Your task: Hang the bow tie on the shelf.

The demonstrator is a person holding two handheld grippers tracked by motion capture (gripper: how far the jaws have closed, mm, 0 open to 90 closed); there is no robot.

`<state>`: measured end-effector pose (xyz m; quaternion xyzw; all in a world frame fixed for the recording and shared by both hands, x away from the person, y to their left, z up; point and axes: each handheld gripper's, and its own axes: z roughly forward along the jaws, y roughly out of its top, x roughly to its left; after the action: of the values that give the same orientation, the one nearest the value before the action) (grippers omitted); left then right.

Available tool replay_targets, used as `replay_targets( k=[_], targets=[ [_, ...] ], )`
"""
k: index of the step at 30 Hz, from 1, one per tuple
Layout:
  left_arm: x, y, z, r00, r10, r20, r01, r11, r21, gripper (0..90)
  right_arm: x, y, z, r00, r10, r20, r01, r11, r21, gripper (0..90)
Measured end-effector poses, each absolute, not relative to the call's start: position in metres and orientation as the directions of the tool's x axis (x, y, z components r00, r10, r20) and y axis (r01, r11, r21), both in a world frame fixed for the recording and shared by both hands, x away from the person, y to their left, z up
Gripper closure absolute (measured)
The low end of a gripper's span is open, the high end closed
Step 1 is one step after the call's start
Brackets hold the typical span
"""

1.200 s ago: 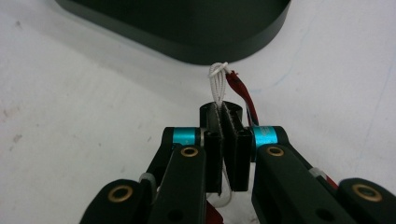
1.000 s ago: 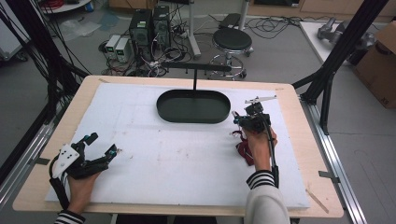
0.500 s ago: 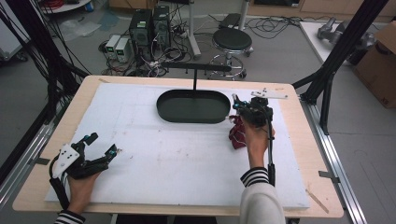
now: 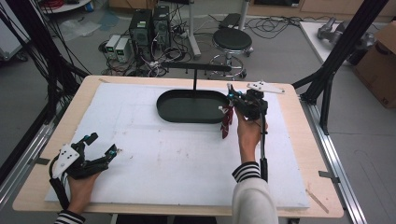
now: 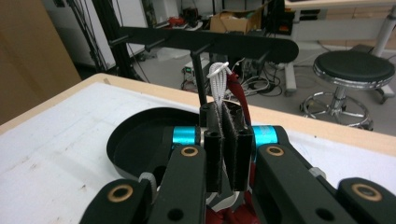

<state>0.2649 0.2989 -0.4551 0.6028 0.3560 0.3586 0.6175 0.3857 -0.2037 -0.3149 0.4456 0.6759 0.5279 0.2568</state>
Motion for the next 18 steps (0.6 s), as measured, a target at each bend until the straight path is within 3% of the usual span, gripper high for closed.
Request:
replay_targets(
  k=[18],
  targets=[
    [0.265, 0.299, -0.455, 0.49, 0.872, -0.013, -0.011, 0.021, 1.0, 14.9, 0.416, -0.18, -0.297, -0.461, 0.878, 0.129, 0.294, 0.014, 0.956, 87.2]
  ],
)
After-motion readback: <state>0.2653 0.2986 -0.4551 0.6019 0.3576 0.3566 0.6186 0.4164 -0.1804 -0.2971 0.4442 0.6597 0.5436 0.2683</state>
